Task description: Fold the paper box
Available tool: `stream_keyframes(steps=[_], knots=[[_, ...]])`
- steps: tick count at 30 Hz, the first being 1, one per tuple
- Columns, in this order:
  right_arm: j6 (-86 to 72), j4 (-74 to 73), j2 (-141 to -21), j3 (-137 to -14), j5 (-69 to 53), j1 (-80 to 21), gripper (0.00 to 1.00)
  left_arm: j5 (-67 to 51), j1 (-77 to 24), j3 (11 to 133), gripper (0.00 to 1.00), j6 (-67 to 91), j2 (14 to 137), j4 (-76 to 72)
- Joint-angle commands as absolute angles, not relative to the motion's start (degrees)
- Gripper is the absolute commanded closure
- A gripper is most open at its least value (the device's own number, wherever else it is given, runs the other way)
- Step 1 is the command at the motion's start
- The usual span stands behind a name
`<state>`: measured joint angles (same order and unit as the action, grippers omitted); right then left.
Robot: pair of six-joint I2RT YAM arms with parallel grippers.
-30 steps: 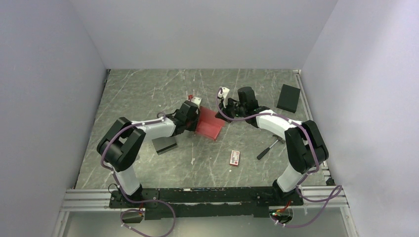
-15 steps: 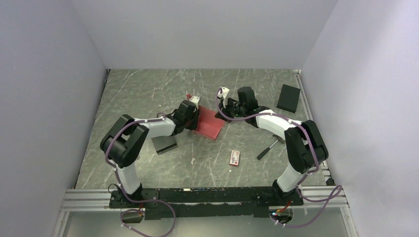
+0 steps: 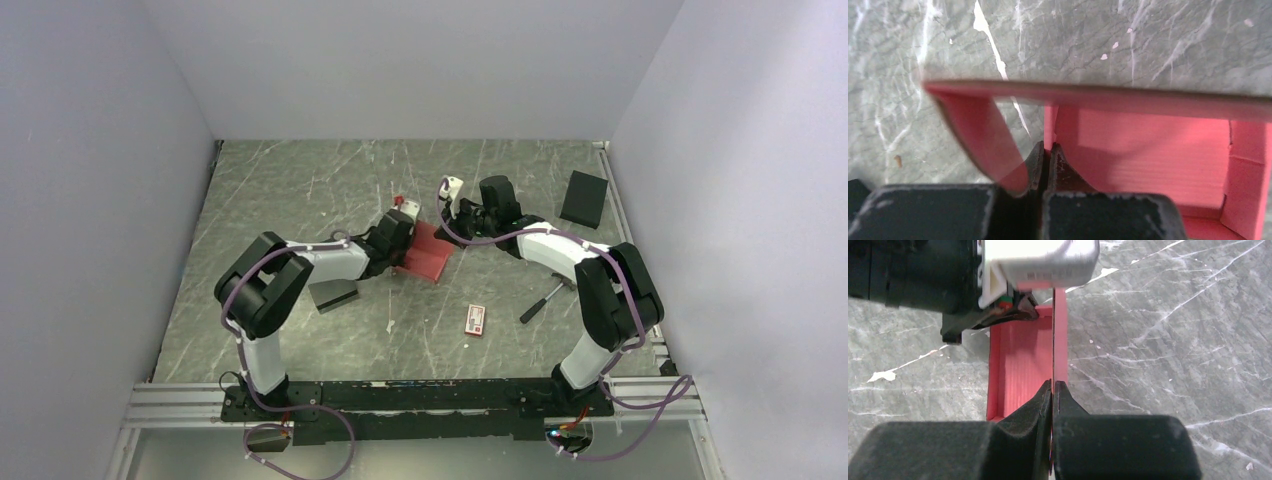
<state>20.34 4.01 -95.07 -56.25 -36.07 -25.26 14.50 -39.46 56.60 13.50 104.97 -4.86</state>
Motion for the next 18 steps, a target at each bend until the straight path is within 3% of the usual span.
stream_keyframes(steps=[1,7,14,18], knots=[[20.01,2.82,-96.23,-57.44,-35.63,-26.01,0.98,26.51,-43.57,59.71,1.00,8.67,107.97,-2.71],[19.95,2.62,-96.50,-57.57,-35.10,-25.97,0.98,29.37,-45.26,58.74,1.00,8.03,109.36,-4.30],[20.04,2.43,-96.67,-57.82,-34.99,-26.02,0.98,25.17,-45.11,60.79,0.65,11.15,107.67,-1.69],[20.10,2.36,-96.51,-57.83,-34.92,-26.02,0.98,22.13,-44.50,61.99,0.55,13.37,105.30,-0.10]])
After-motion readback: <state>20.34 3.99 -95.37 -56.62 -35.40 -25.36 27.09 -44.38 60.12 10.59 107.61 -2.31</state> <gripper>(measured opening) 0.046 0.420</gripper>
